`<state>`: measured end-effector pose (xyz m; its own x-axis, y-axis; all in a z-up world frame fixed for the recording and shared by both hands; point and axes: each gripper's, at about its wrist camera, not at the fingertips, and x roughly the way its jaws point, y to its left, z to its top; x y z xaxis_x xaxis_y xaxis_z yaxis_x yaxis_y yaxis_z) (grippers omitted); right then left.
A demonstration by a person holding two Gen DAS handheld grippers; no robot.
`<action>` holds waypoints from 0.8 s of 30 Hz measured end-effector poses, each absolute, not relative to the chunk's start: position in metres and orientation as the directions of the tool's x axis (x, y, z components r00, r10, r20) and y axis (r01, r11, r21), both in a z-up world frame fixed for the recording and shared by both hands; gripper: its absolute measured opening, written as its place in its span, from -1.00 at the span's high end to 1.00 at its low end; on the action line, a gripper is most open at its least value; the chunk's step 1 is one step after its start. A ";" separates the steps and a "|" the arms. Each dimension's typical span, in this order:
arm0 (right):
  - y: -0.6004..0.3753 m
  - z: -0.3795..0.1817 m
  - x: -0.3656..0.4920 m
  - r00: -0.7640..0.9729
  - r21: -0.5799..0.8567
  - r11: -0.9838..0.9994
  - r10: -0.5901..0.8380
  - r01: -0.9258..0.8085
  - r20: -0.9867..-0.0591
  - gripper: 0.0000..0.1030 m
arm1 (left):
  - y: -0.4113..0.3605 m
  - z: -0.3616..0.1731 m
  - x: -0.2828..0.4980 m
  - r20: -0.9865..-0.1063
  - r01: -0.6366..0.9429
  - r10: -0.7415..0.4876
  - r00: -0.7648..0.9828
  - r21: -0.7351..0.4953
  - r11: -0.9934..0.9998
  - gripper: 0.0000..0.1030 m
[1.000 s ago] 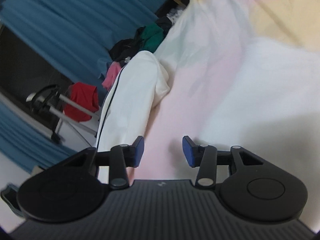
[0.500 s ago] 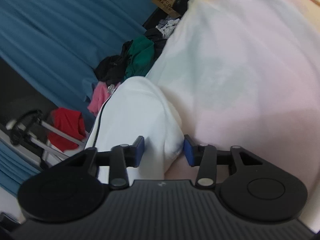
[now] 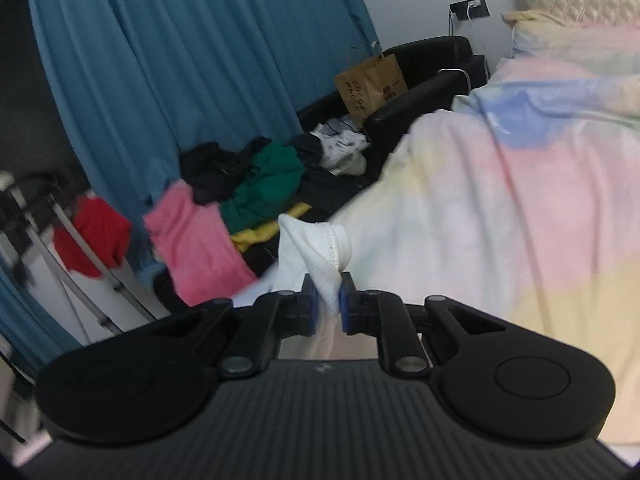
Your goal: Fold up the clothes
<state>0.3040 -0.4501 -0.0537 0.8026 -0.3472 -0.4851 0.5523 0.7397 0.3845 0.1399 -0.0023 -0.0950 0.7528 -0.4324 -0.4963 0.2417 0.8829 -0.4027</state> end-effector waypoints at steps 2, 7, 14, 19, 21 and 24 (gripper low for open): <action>-0.455 -0.077 0.299 0.774 0.362 0.731 -0.352 0.579 -0.526 0.72 | -0.003 -0.091 0.135 -0.498 0.252 -0.422 0.757 -0.373 0.893 -0.59; -0.465 -0.151 0.274 0.719 0.351 0.692 -0.349 0.630 -0.601 0.72 | -0.008 -0.088 0.128 -0.510 0.265 -0.385 0.769 -0.293 0.919 -0.60; -0.455 -0.167 0.249 0.753 0.357 0.720 -0.346 0.595 -0.559 0.69 | -0.009 -0.080 0.136 -0.520 0.262 -0.353 0.778 -0.241 0.934 -0.60; -0.439 -0.147 0.230 0.742 0.288 0.761 -0.351 0.582 -0.571 0.54 | -0.009 -0.072 0.134 -0.514 0.246 -0.320 0.796 -0.209 0.947 -0.60; -0.432 -0.139 0.223 0.737 0.260 0.776 -0.353 0.575 -0.576 0.36 | -0.010 -0.066 0.127 -0.511 0.247 -0.308 0.802 -0.186 0.951 -0.60; -0.414 -0.123 0.201 0.757 0.228 0.815 -0.339 0.533 -0.558 0.03 | -0.013 -0.051 0.109 -0.492 0.260 -0.304 0.816 -0.157 0.953 -0.60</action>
